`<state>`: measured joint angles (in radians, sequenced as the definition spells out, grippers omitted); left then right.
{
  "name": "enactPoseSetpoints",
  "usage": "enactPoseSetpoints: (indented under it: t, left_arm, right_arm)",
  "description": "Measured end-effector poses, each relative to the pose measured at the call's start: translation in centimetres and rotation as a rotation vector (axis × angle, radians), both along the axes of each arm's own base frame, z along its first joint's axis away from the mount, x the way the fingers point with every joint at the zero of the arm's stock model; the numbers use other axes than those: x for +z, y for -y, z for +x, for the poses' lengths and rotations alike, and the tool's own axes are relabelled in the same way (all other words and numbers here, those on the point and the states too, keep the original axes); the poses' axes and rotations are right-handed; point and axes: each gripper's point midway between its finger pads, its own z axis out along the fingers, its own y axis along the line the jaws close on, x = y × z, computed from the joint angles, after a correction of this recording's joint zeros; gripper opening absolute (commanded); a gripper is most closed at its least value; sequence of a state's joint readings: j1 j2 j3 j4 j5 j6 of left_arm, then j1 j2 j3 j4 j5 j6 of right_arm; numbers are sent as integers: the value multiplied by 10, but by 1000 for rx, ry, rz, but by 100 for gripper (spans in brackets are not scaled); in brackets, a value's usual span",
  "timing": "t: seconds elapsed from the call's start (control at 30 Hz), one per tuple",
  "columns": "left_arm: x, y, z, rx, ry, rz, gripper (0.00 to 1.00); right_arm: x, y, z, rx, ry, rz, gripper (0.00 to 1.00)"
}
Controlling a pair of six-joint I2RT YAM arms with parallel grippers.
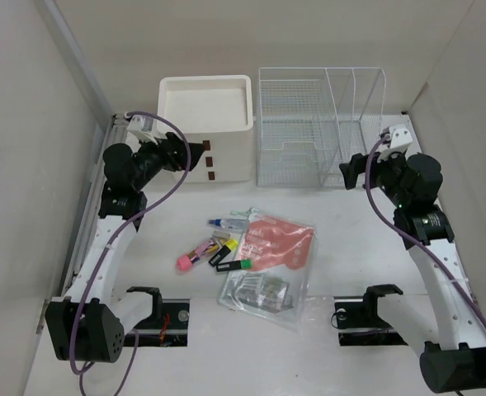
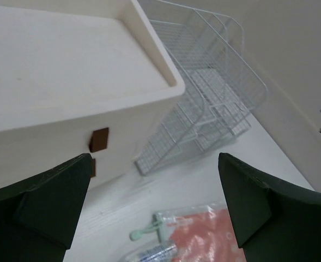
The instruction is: Organize the desk
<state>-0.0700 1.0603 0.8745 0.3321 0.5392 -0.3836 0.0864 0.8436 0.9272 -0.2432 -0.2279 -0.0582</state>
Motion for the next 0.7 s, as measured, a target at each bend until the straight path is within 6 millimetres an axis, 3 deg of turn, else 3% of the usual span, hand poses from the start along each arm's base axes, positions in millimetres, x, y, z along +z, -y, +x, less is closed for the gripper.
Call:
enactPoseSetpoints:
  t: [0.2,0.4,0.43,0.47,0.5,0.6,0.7]
  left_arm:
    - [1,18,-24,-158,-38,-45,100]
    - [-20,27,-25,-221,-141,-86,100]
    - [-28,29,-23,-230,-175,-92,100]
    - [-37,30,-21,-239,-208,-96,100]
    - [-46,31,-19,-242,-242,-99,100]
    - [-74,32,-17,-237,-352,-95,100]
    - [-86,33,-21,-224,-402,-75,100]
  right_arm:
    - [-30,-5,-2,78,-108,-76,100]
    - [-48,12,-5,70,-176,-104,97]
    - [-50,13,-6,74,-184,-104,87]
    - [-53,14,-6,81,-194,-103,61]
    - [-58,13,-6,91,-214,-93,59]
    - [-83,10,-2,133,-311,-63,62]
    - [-119,-2,-2,216,-461,-3,74]
